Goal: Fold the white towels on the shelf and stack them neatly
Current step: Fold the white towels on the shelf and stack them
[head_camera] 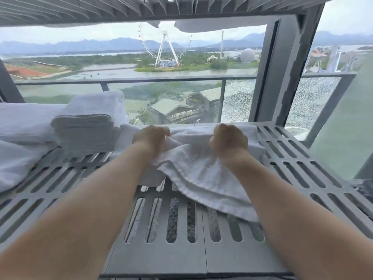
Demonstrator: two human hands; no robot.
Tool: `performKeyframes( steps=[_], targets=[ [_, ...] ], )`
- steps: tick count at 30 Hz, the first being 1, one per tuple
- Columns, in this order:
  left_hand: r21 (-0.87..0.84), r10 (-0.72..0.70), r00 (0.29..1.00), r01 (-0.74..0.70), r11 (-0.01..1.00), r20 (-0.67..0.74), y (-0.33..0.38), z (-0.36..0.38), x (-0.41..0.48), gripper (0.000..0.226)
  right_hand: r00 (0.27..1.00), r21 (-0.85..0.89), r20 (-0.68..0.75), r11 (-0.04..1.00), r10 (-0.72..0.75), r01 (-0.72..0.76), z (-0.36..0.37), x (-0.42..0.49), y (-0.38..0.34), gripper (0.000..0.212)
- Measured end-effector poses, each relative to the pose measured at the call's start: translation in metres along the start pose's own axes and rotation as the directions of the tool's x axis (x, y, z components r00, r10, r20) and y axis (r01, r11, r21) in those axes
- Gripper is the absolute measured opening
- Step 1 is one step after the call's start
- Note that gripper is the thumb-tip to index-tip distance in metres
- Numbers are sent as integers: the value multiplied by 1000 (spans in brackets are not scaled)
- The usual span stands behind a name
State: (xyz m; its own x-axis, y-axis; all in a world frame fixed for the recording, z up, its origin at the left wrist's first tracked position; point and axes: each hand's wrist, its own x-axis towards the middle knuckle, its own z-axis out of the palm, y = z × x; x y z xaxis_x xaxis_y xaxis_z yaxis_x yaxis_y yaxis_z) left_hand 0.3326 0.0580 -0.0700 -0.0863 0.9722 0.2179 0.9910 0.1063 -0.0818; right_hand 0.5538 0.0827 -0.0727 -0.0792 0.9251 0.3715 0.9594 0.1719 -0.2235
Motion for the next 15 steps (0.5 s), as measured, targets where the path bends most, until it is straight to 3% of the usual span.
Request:
performKeyframes(
  steps=[2, 4, 5, 6, 7, 8, 9, 10, 11, 13, 15],
  targets=[
    [-38, 30, 986, -24, 999, 165, -8, -18, 13, 37, 990, 24, 112, 996, 85, -88, -10, 10, -4, 18],
    [-82, 34, 920, -2, 997, 391, -14, -39, 25, 40, 976, 26, 178, 991, 126, -133, -17, 20, -6, 27],
    [-121, 33, 886, 26, 992, 462, -18, -48, 30, 39, 982, 14, 137, 991, 128, -132, -19, 23, -7, 30],
    [-148, 24, 895, 48, 988, 446, -21, -55, 34, 35, 992, 18, 60, 993, 114, -115, -19, 26, -7, 34],
    [-151, -10, 940, 65, 986, 340, -23, -59, 39, 30, 997, 52, -17, 996, 79, -78, -17, 29, -7, 44],
    [-104, -68, 992, 78, 991, 104, -25, -57, 41, 29, 999, 118, -40, 993, 32, -27, -13, 31, -6, 59],
    [-19, -107, 972, 106, 994, -210, -26, -53, 41, 33, 1000, 202, -1, 979, -17, 17, -7, 32, -7, 74],
    [65, -92, 888, 135, 989, -451, -25, -46, 38, 38, 996, 273, 67, 961, -64, 43, -1, 32, -7, 85],
    [127, -18, 818, 110, 986, -575, -20, -36, 33, 40, 984, 301, 141, 952, -105, 58, 7, 32, -7, 89],
    [153, 113, 823, -32, 988, -556, -7, -13, 25, 40, 956, 268, 249, 960, -155, 86, 26, 31, -3, 88],
    [23, 77, 909, -74, 997, -410, 5, 7, 22, 31, 949, 233, 277, 969, -149, 84, 41, 27, -2, 79]
  ],
)
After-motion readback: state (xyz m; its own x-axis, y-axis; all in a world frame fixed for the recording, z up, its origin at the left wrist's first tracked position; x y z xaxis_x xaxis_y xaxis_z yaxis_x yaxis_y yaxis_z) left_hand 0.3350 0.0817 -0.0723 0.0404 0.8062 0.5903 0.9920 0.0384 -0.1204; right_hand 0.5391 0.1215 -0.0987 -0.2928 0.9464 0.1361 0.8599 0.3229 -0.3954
